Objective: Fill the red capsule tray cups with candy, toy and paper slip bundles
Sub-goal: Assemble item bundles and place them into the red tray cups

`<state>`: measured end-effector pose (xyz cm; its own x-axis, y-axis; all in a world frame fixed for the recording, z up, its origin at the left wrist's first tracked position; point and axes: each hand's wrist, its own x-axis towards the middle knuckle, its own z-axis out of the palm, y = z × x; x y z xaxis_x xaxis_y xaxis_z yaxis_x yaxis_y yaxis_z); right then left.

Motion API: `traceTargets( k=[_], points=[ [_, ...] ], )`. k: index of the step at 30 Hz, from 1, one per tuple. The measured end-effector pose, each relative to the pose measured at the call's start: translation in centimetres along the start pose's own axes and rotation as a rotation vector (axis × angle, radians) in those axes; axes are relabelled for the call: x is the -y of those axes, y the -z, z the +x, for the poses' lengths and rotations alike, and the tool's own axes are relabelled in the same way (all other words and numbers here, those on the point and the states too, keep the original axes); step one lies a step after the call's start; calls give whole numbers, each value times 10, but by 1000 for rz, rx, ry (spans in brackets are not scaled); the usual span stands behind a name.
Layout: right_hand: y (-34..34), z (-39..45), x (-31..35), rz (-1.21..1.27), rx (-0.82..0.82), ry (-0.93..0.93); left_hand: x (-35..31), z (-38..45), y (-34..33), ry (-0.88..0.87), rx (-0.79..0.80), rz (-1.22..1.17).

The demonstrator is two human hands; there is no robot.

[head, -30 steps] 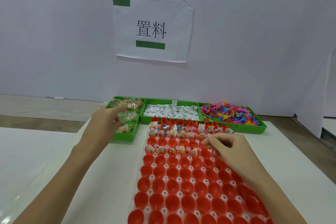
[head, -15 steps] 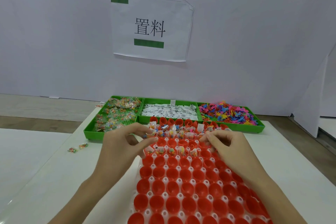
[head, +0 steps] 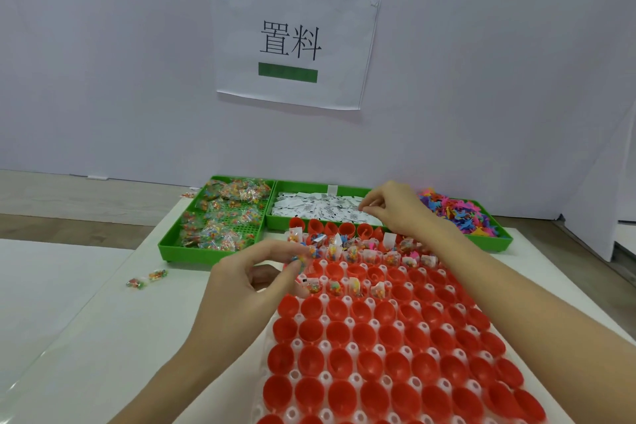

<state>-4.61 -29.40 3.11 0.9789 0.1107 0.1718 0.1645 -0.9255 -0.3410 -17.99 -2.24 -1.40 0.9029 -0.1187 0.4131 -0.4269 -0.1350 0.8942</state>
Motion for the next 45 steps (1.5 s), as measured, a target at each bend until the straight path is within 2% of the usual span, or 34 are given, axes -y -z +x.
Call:
traceTargets(
  k=[5, 13, 19, 26, 31, 37, 41, 45],
  points=[
    [-17, 27, -10, -89, 126, 29, 5, 0, 0, -4, -17, 50],
    [-21, 39, -11, -88, 125, 26, 3, -1, 1, -11, -5, 78],
    [-21, 31, -11, -85, 99, 50, -1, -4, -1, -9, 21, 106],
    [-10, 25, -18, -50, -63, -1, -4, -4, 0, -10, 16, 107],
    [-11, 9, -27, 95, -130, -5, -4, -3, 1, 9, 9, 74],
    [-1, -45, 3, 405, -267, 39, -9, -1, 3, 151, -4, -117],
    [8, -94, 38, 557, -223, 89, -14, -4, 0, 224, 61, -254],
    [1, -140, 64, 539, -118, 130, -16, -7, -5, 236, 138, -202]
  ],
)
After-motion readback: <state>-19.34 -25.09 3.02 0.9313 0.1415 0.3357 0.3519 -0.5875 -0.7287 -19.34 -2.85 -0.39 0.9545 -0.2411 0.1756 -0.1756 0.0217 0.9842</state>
